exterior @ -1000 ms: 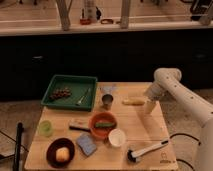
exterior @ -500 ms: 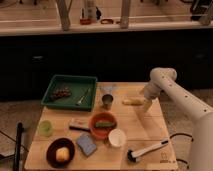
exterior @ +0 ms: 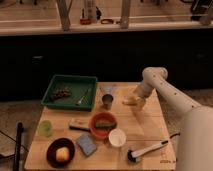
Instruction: Place banana in table surface
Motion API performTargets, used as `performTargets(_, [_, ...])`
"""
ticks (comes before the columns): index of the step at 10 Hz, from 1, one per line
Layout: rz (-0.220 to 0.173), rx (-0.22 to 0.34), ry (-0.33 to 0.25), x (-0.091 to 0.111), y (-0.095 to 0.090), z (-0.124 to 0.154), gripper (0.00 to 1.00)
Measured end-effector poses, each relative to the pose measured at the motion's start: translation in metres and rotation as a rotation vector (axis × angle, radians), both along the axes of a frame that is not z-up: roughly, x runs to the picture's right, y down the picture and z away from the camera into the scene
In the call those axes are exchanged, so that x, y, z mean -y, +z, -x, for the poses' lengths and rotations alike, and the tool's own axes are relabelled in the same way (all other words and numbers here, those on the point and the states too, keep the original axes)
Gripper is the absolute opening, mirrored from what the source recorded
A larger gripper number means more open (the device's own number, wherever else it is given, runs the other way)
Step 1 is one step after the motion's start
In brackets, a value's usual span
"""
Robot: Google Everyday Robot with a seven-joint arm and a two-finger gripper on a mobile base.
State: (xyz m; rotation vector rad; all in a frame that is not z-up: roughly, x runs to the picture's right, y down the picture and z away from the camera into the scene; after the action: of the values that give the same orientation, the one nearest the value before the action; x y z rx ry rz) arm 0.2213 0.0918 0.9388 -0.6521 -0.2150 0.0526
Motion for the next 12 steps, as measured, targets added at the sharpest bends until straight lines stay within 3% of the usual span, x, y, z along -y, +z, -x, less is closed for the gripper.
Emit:
performTargets(2, [0.012, 0.008, -0.005, -0.002, 0.008, 0.003, 0.47])
performTargets(3, [0.02, 0.009, -0.006, -0.002, 0.01, 0.001, 0.35])
performTargets(4, [0.027, 0.014, -0.011, -0.002, 0.01, -0.002, 0.16])
performTargets(6, [0.027, 0.038, -0.018, 0.008, -0.002, -0.005, 0.01])
performTargets(8, [0.02, 0.081, -0.024, 0.027, -0.021, -0.005, 0.0])
performTargets(12, [-0.021, 0.199, -0.077, 0.075, -0.081, 0.003, 0.0])
